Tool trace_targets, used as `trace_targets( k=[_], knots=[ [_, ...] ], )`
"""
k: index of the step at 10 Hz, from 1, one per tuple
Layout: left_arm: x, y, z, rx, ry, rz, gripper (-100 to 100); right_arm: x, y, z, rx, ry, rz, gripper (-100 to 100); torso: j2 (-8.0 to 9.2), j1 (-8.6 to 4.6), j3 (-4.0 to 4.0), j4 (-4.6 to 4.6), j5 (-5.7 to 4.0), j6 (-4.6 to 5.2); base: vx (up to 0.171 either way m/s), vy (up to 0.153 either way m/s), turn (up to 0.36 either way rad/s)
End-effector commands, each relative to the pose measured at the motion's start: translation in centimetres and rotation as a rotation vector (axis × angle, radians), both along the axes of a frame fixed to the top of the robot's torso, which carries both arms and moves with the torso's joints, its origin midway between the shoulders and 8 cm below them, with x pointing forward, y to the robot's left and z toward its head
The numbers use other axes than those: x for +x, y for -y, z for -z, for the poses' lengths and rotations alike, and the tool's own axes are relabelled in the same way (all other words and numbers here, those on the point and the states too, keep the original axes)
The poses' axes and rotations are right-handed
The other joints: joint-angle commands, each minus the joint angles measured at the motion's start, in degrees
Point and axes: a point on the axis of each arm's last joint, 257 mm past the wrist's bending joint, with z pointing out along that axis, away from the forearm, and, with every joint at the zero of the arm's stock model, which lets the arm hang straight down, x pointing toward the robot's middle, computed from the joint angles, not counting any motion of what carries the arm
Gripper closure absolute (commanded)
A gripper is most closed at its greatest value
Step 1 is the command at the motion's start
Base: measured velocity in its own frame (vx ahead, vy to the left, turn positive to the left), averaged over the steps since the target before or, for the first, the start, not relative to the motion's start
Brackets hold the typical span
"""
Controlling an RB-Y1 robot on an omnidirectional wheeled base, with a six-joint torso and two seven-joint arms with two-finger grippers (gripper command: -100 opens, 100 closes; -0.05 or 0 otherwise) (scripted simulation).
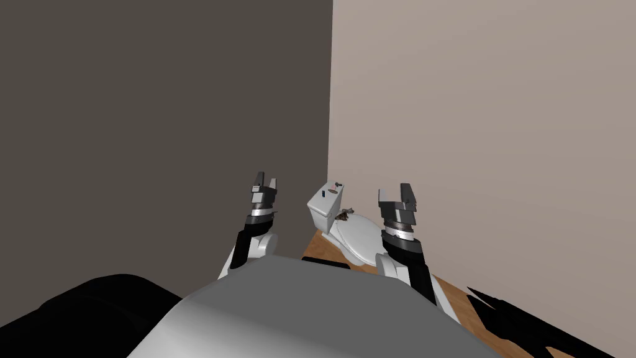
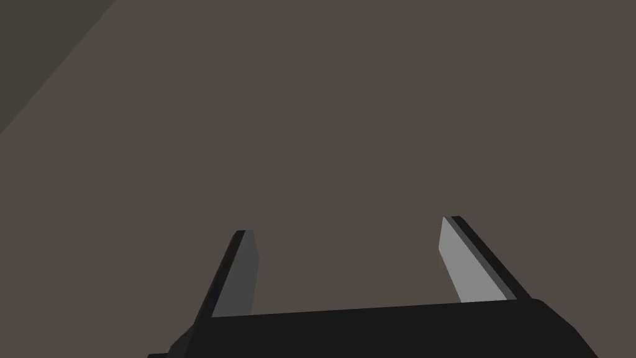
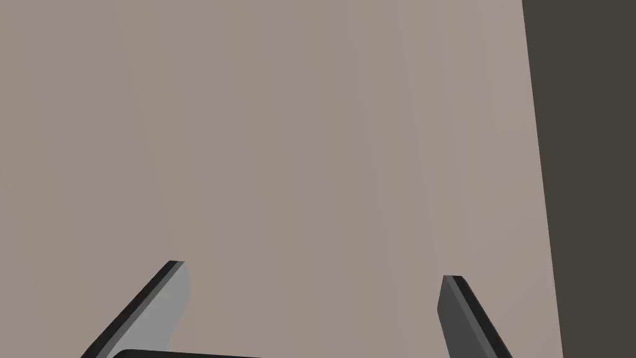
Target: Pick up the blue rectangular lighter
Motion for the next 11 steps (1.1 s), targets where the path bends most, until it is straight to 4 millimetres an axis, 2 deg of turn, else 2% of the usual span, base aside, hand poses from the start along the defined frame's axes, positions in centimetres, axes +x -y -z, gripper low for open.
trace_targets(
  k=[1,6,11],
  knots=[
    [0.6,0.7,0.6,0.042,-0.022,0.014,-100,0.0,0.0,0.0,0.000,0.000,0.000,0,0.00,0.00,0.00,0.00,0.00,0.00,0.006,-0.008,-0.055],
    [2.7,2.5,3.4,0.165,-0.102,0.039,-100,0.0,0.0,0.0,0.000,0.000,0.000,0,-0.07,-0.05,-0.04,-0.02,-0.01,0.01,0.015,-0.016,-0.068],
    [5.2,4.3,7.7,0.319,-0.205,0.052,-100,0.0,0.0,0.0,0.000,0.000,0.000,0,-0.09,-0.08,-0.05,-0.02,-0.02,0.01,0.021,-0.023,-0.097]
  ],
)
